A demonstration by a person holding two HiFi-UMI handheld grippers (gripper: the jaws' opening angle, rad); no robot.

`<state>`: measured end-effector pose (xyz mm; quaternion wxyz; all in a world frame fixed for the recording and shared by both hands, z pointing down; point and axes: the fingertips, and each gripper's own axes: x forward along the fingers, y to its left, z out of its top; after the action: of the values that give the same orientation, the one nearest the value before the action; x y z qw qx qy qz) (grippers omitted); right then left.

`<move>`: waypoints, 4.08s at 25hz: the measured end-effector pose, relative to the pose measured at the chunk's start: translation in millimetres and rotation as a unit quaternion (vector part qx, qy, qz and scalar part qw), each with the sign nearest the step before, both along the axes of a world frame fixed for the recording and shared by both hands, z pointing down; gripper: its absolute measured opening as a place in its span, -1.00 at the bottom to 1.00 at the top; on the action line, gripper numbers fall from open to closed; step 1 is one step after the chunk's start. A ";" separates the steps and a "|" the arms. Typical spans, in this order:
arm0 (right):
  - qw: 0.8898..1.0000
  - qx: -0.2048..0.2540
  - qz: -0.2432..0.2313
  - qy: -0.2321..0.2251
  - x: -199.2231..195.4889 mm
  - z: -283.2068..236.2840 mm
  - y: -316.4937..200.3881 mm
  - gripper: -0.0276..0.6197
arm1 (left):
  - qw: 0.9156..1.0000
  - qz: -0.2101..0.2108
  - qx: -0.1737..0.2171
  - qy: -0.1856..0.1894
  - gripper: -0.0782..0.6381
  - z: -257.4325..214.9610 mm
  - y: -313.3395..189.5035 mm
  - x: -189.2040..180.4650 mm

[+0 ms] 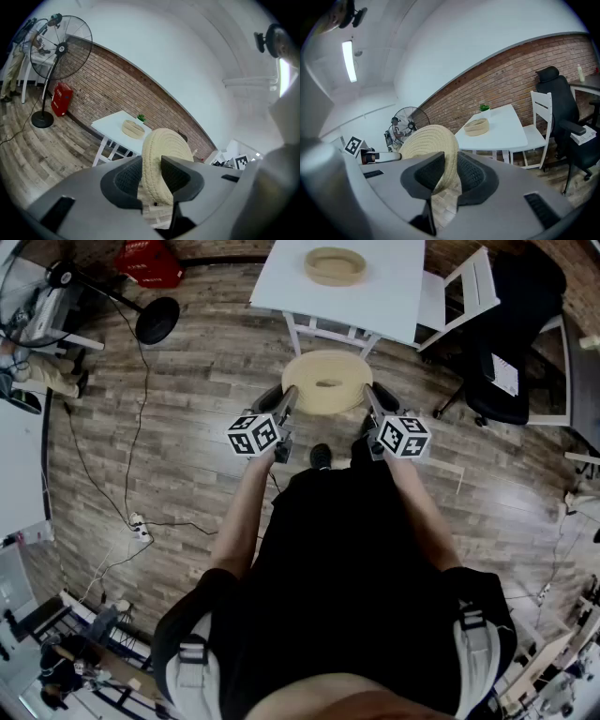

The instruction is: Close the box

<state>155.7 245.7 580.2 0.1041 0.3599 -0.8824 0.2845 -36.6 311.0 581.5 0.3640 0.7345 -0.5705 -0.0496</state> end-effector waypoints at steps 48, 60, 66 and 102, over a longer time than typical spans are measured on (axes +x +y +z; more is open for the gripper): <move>0.998 -0.051 -0.044 -0.003 -9.6 20.7 -134.5 -0.65 | 0.999 -0.025 -0.030 -0.011 -0.41 -0.7 -128.9 -6.5; 0.993 -0.066 -0.093 -0.014 -15.3 26.0 -177.2 -0.65 | 0.997 -0.072 -0.038 -0.017 -0.42 -6.5 -157.6 -5.6; 0.990 -0.068 -0.119 -0.018 -20.0 25.9 -193.8 -0.65 | 0.994 -0.096 -0.044 -0.024 -0.42 -9.3 -164.3 -4.7; 0.991 -0.065 -0.119 -0.016 -39.0 32.5 -292.0 -0.64 | 0.995 -0.093 -0.018 -0.031 -0.42 -5.2 -283.7 -35.5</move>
<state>116.7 -46.3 612.7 0.1465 0.2400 -0.9003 0.3322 -72.1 27.3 576.3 0.3532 0.6729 -0.6480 -0.0500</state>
